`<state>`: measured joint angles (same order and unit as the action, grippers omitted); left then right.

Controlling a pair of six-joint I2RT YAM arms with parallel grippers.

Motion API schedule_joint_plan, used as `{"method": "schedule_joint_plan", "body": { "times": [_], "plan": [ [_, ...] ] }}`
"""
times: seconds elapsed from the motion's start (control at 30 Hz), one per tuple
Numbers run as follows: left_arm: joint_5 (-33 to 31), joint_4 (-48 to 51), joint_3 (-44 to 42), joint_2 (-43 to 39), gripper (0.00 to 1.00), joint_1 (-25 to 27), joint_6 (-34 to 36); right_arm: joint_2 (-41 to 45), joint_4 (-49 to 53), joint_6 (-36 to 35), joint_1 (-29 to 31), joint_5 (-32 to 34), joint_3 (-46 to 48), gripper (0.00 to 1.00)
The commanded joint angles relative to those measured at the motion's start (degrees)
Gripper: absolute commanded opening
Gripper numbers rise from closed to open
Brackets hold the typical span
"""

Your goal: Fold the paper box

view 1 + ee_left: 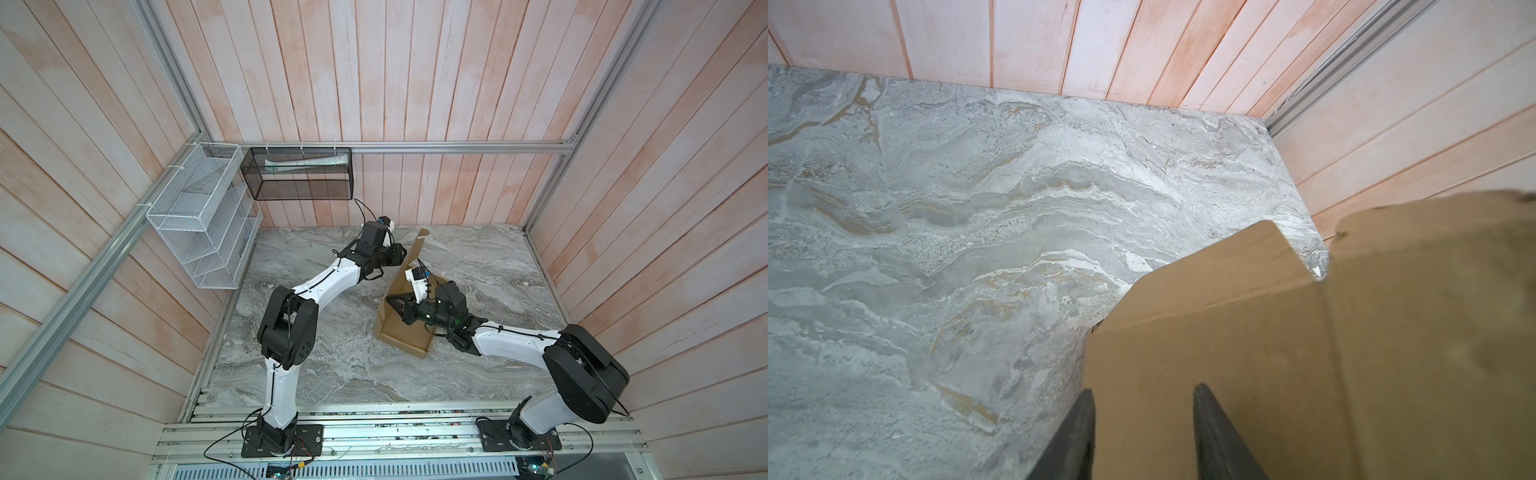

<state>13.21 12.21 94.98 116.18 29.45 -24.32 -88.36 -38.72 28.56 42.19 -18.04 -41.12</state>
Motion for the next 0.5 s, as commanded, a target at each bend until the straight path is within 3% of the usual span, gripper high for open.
{"method": "schedule_joint_plan", "body": {
  "times": [0.0, 0.47],
  "plan": [
    [-0.44, 2.44, 1.46, -0.03, 0.41, -0.27, 2.90, -1.29, -4.43, 1.50, 0.51, 2.45, 0.03, 0.16],
    [-1.57, 8.28, -1.20, -7.92, 0.41, -2.12, 8.15, 1.75, 1.12, 0.16, -0.07, 6.21, 1.11, 0.17]
  ]
}}
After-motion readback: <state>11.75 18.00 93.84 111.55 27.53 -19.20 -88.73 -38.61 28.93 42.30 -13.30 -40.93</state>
